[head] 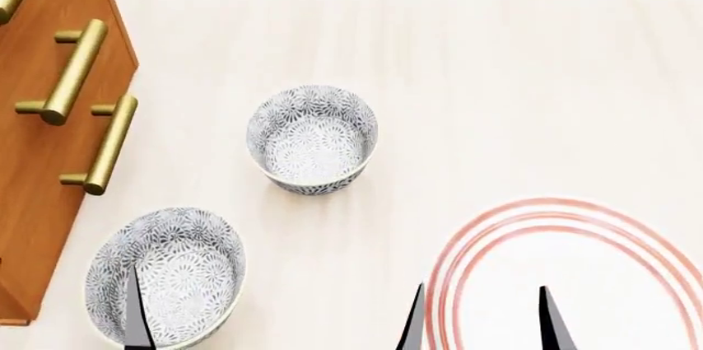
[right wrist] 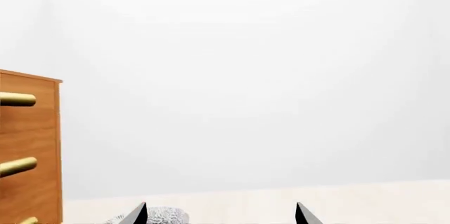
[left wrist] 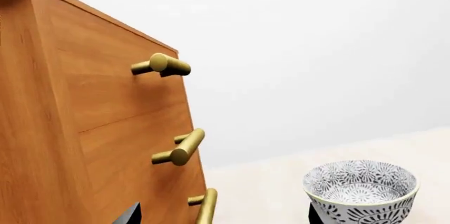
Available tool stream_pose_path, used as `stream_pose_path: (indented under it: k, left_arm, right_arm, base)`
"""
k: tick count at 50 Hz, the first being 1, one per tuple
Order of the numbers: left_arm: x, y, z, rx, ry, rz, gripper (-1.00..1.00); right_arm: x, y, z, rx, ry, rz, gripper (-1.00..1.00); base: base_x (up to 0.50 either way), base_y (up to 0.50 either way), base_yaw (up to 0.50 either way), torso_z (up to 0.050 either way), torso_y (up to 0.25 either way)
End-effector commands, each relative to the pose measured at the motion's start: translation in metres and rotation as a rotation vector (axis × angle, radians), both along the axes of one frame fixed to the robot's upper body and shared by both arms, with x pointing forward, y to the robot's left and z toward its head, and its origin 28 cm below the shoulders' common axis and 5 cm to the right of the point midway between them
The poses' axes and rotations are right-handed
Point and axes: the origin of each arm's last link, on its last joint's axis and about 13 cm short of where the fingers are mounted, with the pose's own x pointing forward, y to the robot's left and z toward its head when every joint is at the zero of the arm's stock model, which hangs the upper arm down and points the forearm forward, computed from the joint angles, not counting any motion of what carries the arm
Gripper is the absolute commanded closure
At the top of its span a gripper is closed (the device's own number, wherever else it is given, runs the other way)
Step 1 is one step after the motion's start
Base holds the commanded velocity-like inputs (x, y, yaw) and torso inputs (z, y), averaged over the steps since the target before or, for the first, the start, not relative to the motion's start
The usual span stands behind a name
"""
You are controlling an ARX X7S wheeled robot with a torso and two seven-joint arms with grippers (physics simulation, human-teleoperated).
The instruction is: Pick up the bowl and put it in the front on the plate.
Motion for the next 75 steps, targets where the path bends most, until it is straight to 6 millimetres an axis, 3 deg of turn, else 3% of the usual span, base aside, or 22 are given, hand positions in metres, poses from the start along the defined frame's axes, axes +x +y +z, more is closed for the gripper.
stream_pose_path:
  k: [1, 8, 18, 25, 42, 54, 75]
  left_arm:
    - [0.0, 0.0, 0.001, -0.008, -0.033, -0.016, -1.0]
    - [-0.001, -0.001, 0.002, 0.004, -0.036, -0.008, -1.0]
    - [-0.001, -0.001, 0.001, 0.002, -0.034, -0.01, -1.0]
    - [-0.001, -0.001, 0.0, -0.002, -0.021, -0.015, -1.0]
    - [-0.001, -0.002, -0.003, -0.009, -0.002, -0.019, -1.0]
    - [0.0, -0.002, -0.005, -0.015, 0.015, -0.019, -1.0]
    - [0.001, -0.002, -0.006, -0.027, 0.04, -0.014, -1.0]
  right_arm:
    - [0.004, 0.0, 0.004, -0.014, -0.001, -0.014, -1.0]
    - [0.015, 0.001, 0.023, -0.019, -0.004, -0.026, -1.0]
    - [0.049, 0.004, 0.08, 0.006, 0.045, -0.008, -1.0]
    - [0.081, 0.005, 0.103, 0.0, 0.243, 0.017, -1.0]
    - [0.136, 0.016, 0.13, 0.009, 0.636, 0.106, -1.0]
    - [0.172, 0.03, 0.147, 0.039, 0.742, 0.157, -1.0]
    - [0.195, 0.04, 0.14, 0.147, 0.866, 0.134, -1.0]
  base:
    - [0.0, 0.0, 0.0, 0.0, 0.0]
    - [0.0, 0.0, 0.0, 0.0, 0.0]
    - [0.0, 0.0, 0.0, 0.0, 0.0]
    - [0.0, 0.0, 0.0, 0.0, 0.0]
    - [0.0, 0.0, 0.0, 0.0, 0.0]
    - [0.0, 0.0, 0.0, 0.0, 0.0]
    - [0.0, 0.0, 0.0, 0.0, 0.0]
